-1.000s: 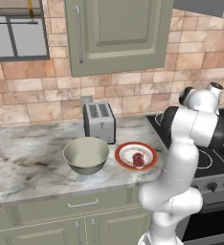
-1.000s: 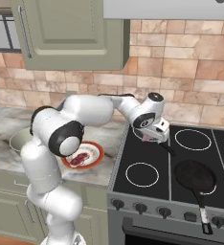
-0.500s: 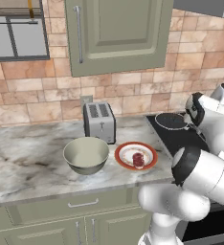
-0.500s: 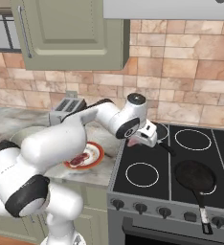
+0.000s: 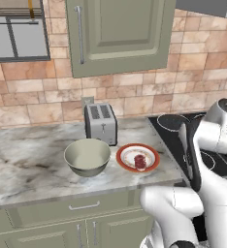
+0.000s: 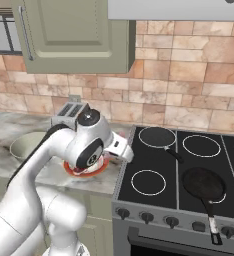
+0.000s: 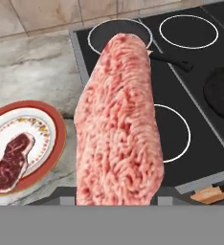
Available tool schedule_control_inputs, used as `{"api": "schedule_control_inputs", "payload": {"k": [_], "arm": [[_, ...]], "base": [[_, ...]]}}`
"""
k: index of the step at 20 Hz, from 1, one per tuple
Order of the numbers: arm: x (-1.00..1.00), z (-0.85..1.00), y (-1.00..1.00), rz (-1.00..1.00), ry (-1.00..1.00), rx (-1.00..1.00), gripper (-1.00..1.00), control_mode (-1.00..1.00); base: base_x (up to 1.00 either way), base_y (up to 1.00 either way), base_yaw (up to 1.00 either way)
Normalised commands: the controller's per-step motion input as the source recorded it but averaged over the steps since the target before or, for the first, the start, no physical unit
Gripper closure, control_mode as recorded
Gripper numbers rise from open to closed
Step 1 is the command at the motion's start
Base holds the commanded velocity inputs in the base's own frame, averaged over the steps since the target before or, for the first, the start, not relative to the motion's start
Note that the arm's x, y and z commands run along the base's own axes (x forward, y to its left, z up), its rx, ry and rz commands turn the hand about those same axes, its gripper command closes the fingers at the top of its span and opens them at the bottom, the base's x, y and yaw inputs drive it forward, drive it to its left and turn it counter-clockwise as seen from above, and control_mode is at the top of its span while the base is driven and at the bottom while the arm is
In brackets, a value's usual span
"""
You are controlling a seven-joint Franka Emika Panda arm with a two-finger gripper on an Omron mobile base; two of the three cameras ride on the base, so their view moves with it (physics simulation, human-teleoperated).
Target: Place one of the steaks on the plate and the other in the bowl. Then place the bowl in the fridge.
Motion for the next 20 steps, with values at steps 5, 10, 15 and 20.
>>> {"api": "schedule_control_inputs", "payload": {"k": [5, 10, 15, 20], "arm": [[-0.57, 0.43, 1.00, 0.17, -0.10, -0.11, 1.00, -1.00], [-0.51, 0.88, 1.00, 0.16, -0.01, -0.06, 1.00, -1.00], [-0.35, 0.23, 0.98, 0.22, 0.03, -0.05, 1.00, -1.00], [-0.24, -0.22, 0.40, 0.12, 0.03, 0.02, 1.00, -1.00]], "base": [[0.00, 0.00, 0.00], [0.00, 0.00, 0.00], [0.00, 0.00, 0.00], [0.00, 0.00, 0.00]]}}
